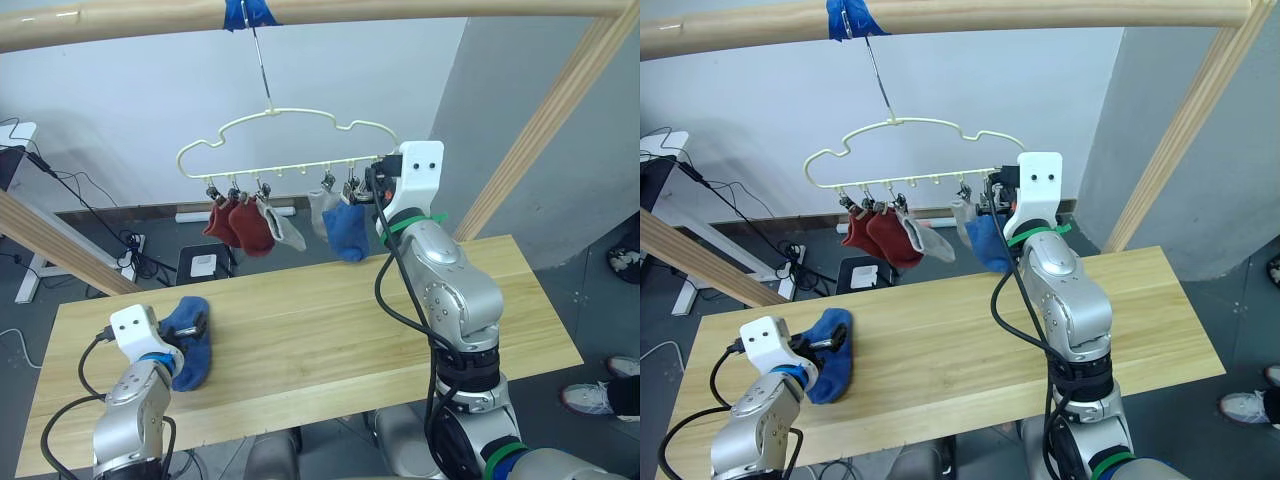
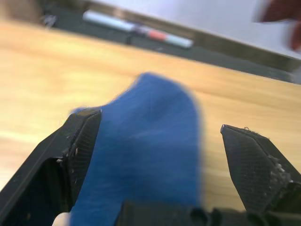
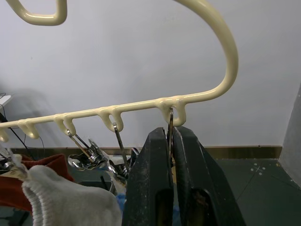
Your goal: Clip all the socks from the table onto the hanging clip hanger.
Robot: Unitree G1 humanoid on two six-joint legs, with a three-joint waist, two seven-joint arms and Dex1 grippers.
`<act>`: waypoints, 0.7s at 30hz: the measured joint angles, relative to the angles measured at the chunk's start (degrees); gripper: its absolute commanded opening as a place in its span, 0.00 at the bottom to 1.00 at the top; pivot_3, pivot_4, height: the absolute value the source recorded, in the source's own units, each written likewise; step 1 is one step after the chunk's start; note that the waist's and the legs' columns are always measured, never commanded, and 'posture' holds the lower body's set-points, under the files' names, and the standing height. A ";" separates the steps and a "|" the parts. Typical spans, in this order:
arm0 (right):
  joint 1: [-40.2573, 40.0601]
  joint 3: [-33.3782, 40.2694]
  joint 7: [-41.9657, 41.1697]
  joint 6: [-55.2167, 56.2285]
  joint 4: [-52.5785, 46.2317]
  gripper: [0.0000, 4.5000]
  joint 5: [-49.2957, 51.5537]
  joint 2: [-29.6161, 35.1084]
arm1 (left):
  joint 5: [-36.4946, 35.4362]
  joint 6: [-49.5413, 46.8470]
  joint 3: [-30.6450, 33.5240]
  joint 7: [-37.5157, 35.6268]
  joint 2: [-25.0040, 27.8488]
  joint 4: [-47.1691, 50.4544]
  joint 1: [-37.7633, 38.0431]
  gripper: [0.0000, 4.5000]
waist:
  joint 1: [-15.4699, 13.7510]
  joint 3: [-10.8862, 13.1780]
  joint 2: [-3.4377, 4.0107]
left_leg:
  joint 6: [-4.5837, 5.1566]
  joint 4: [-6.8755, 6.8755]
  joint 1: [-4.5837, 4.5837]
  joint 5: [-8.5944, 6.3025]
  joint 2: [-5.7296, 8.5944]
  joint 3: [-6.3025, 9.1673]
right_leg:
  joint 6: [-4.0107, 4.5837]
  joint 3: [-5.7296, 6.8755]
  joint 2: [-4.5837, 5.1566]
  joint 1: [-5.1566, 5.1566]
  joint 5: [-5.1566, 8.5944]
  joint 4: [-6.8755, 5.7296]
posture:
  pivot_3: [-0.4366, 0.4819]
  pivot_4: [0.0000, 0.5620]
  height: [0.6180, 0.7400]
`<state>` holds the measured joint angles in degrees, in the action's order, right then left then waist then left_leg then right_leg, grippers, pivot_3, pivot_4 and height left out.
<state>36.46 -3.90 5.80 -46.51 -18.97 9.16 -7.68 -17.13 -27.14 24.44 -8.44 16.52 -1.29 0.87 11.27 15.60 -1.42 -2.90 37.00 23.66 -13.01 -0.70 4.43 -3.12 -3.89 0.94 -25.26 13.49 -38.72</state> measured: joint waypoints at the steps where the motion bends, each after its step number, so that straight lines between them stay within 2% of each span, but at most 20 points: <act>1: 0.00 0.01 -0.08 -0.12 -0.01 0.00 -0.01 0.00 | -0.16 0.05 0.06 0.01 0.07 -1.06 -0.70 1.00 | -0.02 0.00 0.00 | 0.00 0.00 0.00 0.00 0.00 0.00 | 0.00 -0.01 0.00 0.00 0.00 0.01 | 0.20 0.49 1.00; 7: 0.00 -0.20 -0.37 -0.82 -0.36 0.00 0.01 0.00 | 0.45 0.25 -0.17 0.37 1.23 -8.46 -3.98 1.00 | 0.07 0.00 0.00 | 0.00 -0.03 0.04 0.00 0.01 -0.03 | 0.00 -0.04 0.02 -0.02 0.00 0.11 | 0.19 0.50 1.00; 16: 0.00 -0.18 -0.42 -1.82 -1.01 0.00 0.00 0.00 | 3.35 1.27 -2.36 0.78 2.61 -10.81 -5.14 1.00 | 0.14 0.00 0.00 | 0.00 -0.05 -0.03 0.00 0.00 -0.04 | -0.01 -0.06 0.02 0.01 0.00 0.09 | 0.19 0.50 1.00; 17: 0.00 -0.18 -0.42 -1.85 -1.01 0.00 0.01 0.00 | 3.37 1.28 -2.55 0.75 2.62 -10.82 -5.14 0.91 | 0.17 0.00 0.00 | 0.00 -0.05 -0.04 0.00 0.00 -0.04 | -0.01 -0.05 0.02 0.01 0.00 0.08 | 0.19 0.50 1.00; 21: 0.00 -0.20 -0.50 -1.88 -1.01 0.00 0.01 0.00 | 3.27 1.22 -2.87 0.26 2.56 -10.78 -5.24 0.69 | 0.19 0.00 0.00 | -0.01 -0.06 -0.04 0.00 0.00 -0.06 | -0.01 -0.07 0.02 0.01 0.00 0.09 | 0.19 0.50 1.00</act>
<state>36.46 -4.10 5.29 -48.40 -19.99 9.17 -7.68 -13.86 -25.93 21.57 -8.18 19.07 -12.07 -4.37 11.47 15.60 -1.42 -2.91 36.94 23.62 -13.01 -0.70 4.37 -3.13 -3.97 0.96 -25.25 13.49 -38.63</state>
